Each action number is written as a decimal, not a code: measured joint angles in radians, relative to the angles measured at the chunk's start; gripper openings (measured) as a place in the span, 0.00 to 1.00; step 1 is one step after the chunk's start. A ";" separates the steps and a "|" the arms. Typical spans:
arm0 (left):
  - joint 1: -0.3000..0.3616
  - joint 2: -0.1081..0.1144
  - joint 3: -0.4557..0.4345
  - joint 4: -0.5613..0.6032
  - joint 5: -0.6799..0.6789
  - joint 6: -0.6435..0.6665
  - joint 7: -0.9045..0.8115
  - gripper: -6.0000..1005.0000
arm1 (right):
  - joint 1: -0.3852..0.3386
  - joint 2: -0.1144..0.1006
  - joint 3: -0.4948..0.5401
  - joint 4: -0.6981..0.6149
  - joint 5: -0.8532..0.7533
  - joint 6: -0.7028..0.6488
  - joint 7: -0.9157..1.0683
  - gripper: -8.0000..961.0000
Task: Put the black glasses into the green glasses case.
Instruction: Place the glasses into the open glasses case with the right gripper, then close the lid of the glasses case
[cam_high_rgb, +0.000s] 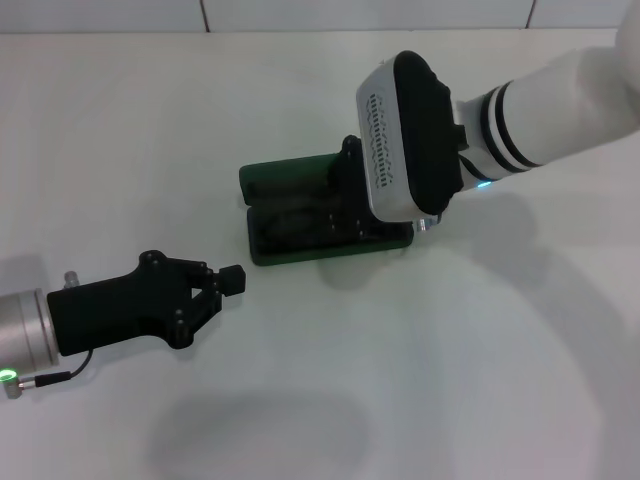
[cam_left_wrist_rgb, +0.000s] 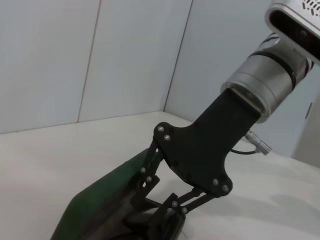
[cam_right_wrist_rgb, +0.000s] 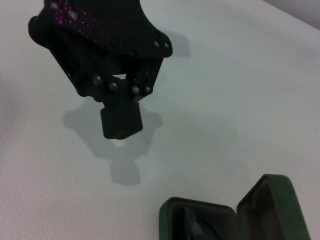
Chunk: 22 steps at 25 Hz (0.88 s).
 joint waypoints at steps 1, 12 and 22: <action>0.000 0.000 0.000 0.000 0.000 0.000 0.000 0.04 | -0.006 0.000 0.001 -0.005 -0.001 0.000 0.000 0.14; 0.001 0.000 -0.002 -0.002 0.000 0.000 0.000 0.04 | -0.107 0.000 0.066 -0.104 0.030 -0.043 0.002 0.23; -0.012 -0.004 -0.003 -0.007 -0.009 -0.011 -0.007 0.04 | -0.296 -0.006 0.414 -0.139 0.248 -0.296 -0.016 0.23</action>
